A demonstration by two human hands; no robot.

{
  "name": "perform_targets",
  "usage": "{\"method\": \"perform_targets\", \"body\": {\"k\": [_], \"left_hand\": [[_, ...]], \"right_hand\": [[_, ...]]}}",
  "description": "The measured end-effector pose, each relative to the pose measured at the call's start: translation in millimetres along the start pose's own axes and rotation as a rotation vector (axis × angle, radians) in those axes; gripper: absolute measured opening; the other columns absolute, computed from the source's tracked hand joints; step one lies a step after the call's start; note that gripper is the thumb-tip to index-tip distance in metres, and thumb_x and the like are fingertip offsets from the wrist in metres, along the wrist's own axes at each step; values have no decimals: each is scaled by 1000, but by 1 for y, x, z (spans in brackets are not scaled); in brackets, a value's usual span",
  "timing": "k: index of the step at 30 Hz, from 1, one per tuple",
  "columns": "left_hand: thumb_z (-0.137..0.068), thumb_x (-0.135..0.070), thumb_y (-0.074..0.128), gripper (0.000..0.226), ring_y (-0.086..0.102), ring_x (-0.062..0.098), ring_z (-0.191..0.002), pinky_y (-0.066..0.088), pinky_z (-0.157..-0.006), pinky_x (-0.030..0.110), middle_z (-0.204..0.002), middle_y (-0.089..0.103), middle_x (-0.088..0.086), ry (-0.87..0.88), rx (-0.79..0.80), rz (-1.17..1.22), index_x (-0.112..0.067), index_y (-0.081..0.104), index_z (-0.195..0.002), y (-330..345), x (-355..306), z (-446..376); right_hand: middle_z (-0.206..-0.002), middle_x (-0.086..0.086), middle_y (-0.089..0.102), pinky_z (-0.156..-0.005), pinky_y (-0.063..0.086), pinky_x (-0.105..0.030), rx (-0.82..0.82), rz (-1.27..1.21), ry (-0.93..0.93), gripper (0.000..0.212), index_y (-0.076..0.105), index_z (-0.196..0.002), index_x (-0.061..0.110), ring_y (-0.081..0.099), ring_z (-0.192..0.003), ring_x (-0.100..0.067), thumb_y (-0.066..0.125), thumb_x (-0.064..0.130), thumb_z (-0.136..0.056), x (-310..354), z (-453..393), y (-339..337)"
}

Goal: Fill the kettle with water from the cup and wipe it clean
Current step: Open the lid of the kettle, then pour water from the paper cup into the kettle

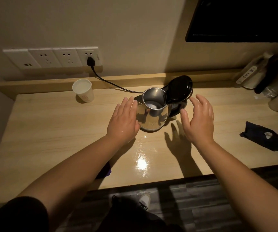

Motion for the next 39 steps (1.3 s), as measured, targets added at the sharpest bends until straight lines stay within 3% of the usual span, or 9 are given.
{"method": "perform_targets", "body": {"k": [3,8,13,22,27,33,39], "left_hand": [[-95,-34,41,67,3,28,-147,5,-119,42,-161,12,12,-43,69,-8,-9,15,-152,21,15,29],[-98,-44,33,66,1,26,-147,6,-118,44,-162,6,9,-74,284,-72,-14,10,-153,67,43,76],[-97,-43,36,65,7,25,-147,5,-118,41,-161,14,9,-64,286,-59,-13,19,-152,69,69,95],[-99,-40,38,62,7,22,-147,3,-118,37,-160,16,7,-59,267,98,-14,20,-152,71,146,90],[-99,-42,39,59,19,19,-144,17,-114,32,-158,23,2,-226,106,331,-19,21,-150,69,207,68],[-92,-47,54,73,25,23,-142,23,-103,29,-158,18,-3,-522,-3,662,-29,13,-151,80,276,20],[-74,-50,76,99,31,20,-136,31,-102,30,-151,30,-1,-560,-81,871,-29,16,-150,88,297,-30]], "right_hand": [[-151,-15,35,-116,20,-54,67,62,-22,52,42,-138,14,24,-144,-31,49,38,-93,10,36,24],[-160,-17,26,-119,12,-56,400,172,-108,60,39,-144,14,16,-148,-34,37,48,-95,35,111,105],[-163,-17,14,-119,7,-57,644,348,-110,74,25,-153,10,6,-150,-37,26,58,-97,56,154,182],[-165,-14,6,-119,1,-57,634,452,57,80,13,-156,13,-3,-151,-34,7,64,-96,67,153,222],[-165,-12,4,-120,0,-54,596,481,56,80,12,-157,14,-6,-151,-32,6,66,-95,67,152,222],[-165,-10,8,-120,2,-53,575,494,65,79,18,-156,14,-3,-151,-30,13,65,-96,65,153,224],[-164,-11,16,-120,4,-52,536,507,61,77,26,-154,14,3,-151,-30,23,63,-96,62,153,224]]}}
Point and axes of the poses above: each hand's wrist, its own z-axis away from the middle knuckle, its own y-axis out of the palm, x = y × z, the point moved 8 cm from there along -z, towards the middle knuckle
